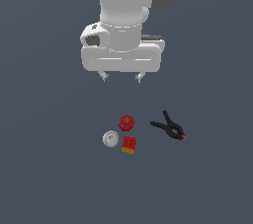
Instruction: Pick up a designated object from a clutter of objects.
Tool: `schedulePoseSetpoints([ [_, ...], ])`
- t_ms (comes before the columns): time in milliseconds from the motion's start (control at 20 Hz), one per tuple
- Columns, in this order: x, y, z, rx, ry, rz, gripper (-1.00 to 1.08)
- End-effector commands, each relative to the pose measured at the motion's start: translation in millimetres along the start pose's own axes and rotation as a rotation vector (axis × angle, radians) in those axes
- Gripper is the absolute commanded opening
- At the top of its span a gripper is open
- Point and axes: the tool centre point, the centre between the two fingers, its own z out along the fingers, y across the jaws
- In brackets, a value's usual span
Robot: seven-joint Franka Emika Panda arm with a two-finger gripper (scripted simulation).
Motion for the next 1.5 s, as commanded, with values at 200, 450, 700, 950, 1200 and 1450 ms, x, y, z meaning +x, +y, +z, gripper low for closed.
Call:
schedulePoseSetpoints([
  [200,0,-8,-7,0.006,0.005,-0.017,1.0],
  [450,-2,-20,-18,0.015,0.013,-0.049,1.0],
  [700,-1,-18,-15,0.016,0.012,-0.033,1.0],
  [950,4,-17,-7,0.02,0.009,0.018,1.0],
  [1200,10,-14,7,0.026,0.003,0.104,1.0],
  [1450,19,-10,28,0.033,-0.006,0.227,1.0],
])
